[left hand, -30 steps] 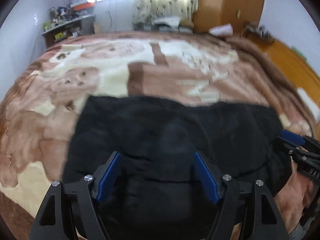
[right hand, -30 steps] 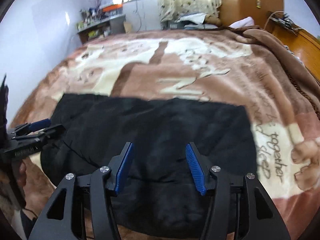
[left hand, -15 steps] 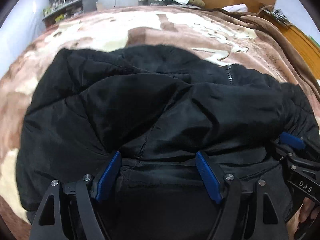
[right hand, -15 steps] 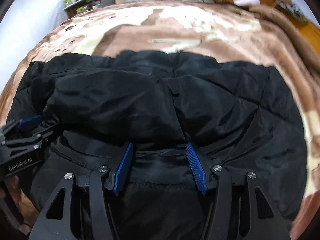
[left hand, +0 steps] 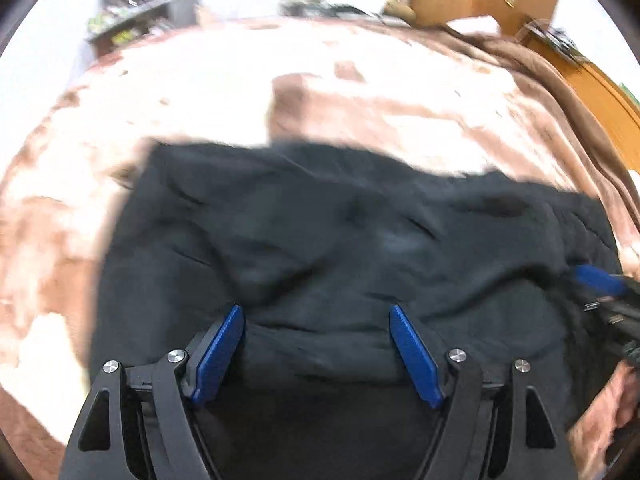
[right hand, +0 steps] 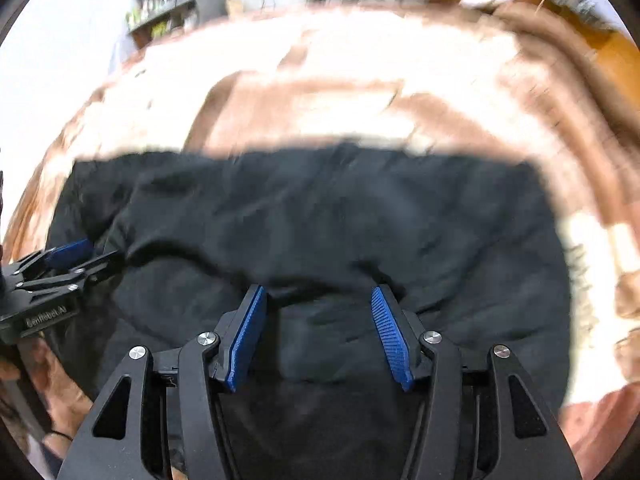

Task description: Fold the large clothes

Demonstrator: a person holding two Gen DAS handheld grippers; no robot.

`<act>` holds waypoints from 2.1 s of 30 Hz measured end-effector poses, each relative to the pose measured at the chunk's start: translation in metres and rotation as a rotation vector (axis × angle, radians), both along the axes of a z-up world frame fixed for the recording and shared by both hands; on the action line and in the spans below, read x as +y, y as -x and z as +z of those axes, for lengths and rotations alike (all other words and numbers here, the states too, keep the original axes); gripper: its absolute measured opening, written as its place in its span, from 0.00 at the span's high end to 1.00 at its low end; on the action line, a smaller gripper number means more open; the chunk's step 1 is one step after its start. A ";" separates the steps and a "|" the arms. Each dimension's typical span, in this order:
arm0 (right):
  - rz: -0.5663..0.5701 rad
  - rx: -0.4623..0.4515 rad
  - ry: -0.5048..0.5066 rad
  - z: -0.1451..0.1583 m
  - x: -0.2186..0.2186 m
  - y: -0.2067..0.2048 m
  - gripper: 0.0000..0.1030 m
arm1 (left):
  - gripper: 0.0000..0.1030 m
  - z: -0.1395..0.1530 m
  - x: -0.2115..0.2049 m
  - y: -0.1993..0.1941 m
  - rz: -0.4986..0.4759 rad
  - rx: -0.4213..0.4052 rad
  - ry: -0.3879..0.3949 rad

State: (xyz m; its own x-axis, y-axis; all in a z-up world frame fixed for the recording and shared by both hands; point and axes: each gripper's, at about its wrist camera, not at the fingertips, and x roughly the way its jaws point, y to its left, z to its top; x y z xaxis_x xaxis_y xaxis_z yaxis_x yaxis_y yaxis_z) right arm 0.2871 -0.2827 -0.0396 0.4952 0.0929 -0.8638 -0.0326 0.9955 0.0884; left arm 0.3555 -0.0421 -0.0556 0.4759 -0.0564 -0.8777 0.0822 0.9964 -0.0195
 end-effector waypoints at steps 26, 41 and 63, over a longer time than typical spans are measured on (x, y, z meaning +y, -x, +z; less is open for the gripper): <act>-0.065 0.057 0.012 -0.008 -0.031 -0.017 0.44 | 0.27 -0.004 0.034 -0.001 0.034 0.038 -0.037; -0.009 0.101 0.042 -0.056 -0.029 0.043 0.44 | 0.16 -0.051 0.054 0.046 0.047 0.058 -0.184; -0.073 -0.027 -0.036 0.002 -0.026 0.055 0.43 | 0.14 0.018 0.077 0.063 0.112 -0.035 -0.075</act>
